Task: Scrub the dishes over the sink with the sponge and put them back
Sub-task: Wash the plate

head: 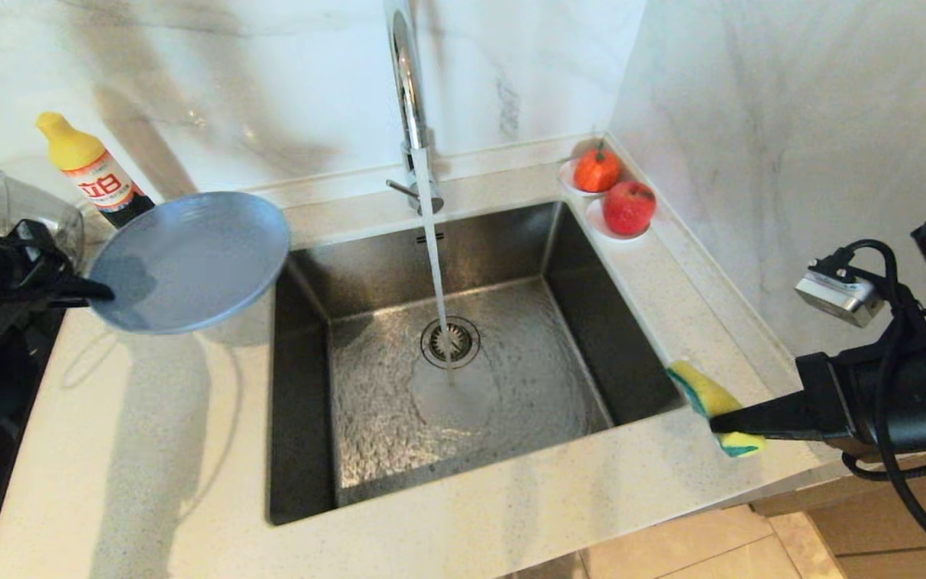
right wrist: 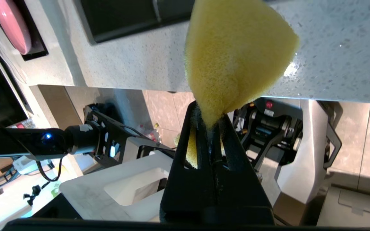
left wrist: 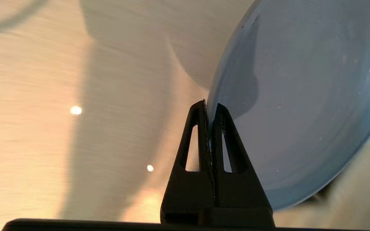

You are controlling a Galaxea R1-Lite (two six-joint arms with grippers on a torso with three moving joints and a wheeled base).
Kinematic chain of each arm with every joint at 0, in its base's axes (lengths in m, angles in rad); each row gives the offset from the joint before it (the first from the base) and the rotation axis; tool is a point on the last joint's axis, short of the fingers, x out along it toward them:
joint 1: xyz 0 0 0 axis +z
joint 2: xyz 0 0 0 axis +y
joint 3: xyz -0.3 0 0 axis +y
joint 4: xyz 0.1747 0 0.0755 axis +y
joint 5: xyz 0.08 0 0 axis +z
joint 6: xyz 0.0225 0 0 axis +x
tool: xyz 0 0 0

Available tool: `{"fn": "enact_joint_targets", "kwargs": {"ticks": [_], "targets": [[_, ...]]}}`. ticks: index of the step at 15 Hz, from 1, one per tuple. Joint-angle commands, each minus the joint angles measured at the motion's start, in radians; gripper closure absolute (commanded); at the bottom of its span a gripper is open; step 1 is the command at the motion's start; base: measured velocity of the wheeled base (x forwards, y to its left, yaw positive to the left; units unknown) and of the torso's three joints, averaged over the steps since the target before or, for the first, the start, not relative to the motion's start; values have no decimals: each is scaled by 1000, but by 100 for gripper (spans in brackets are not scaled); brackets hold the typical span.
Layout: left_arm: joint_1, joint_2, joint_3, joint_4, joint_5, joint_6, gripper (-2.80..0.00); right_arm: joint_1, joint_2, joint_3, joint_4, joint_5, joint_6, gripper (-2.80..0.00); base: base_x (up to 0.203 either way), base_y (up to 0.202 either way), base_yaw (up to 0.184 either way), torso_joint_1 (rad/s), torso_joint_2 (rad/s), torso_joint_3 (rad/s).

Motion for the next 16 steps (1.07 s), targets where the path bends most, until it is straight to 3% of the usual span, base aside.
{"fn": "enact_joint_targets", "kwargs": {"ticks": [1,5,9,16], "targets": [[-141,-15,-6,-6,53,-43,0,0,-15,-3,2,3,4,0,0,0,0,0,0,0],[-390,42,-10,-120,200,-144,0,-1,-21,2,3,4,4,0,0,0,0,0,0,0],[-604,148,-13,-253,373,-203,0,-1,-36,8,3,3,4,0,0,0,0,0,0,0],[-739,243,-14,-365,420,-253,0,-1,-51,15,9,3,1,0,0,0,0,0,0,0]]}}
